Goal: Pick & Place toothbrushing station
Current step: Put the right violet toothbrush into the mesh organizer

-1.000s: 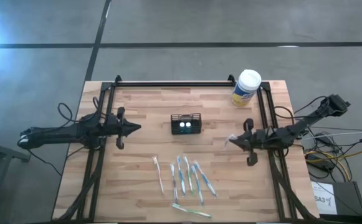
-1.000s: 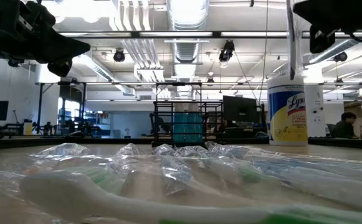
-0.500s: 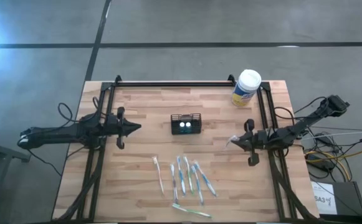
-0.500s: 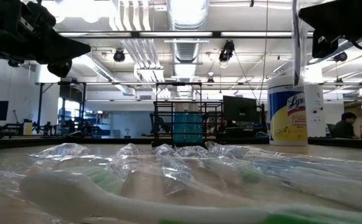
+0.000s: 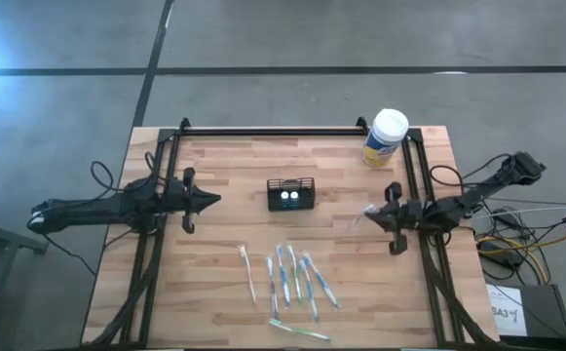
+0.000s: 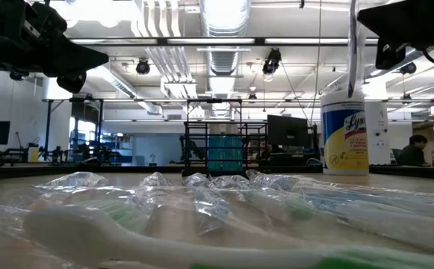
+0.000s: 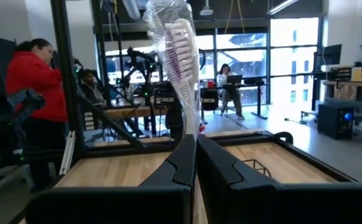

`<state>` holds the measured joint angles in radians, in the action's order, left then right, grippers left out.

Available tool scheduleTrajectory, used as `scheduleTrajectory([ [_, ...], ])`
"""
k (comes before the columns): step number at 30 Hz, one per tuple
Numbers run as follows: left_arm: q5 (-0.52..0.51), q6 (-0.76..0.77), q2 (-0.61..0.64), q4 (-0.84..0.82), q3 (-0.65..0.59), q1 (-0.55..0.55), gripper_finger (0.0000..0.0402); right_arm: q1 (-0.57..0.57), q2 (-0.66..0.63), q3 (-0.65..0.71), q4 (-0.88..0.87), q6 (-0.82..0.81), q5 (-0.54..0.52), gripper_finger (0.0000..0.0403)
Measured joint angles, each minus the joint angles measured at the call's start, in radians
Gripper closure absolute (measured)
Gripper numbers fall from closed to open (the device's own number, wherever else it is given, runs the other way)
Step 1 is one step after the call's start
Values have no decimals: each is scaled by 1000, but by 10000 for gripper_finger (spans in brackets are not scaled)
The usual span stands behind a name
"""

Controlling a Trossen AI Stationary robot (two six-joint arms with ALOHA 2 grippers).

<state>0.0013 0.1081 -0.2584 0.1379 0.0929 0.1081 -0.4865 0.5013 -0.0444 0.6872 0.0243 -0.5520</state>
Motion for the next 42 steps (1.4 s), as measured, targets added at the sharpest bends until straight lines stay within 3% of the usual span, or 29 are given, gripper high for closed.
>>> scheduleTrajectory([
  [6,0,-3,0,0,0,0,394,31,14,-40,-8,-21,18,394],
  [14,-28,-4,0,1,-3,0,394,104,217,-343,-225,26,63,394],
  [19,-29,5,0,40,-38,0,394,205,365,-469,-94,125,198,394],
  [22,-29,25,0,50,-55,0,394,279,415,-522,-108,138,234,394],
  [30,-29,21,0,54,-56,1,394,487,575,-536,-32,57,348,394],
  [36,-28,20,0,55,-56,1,394,559,728,-504,162,53,352,394],
  [42,-26,24,0,55,-56,1,394,592,847,-501,236,27,343,394],
])
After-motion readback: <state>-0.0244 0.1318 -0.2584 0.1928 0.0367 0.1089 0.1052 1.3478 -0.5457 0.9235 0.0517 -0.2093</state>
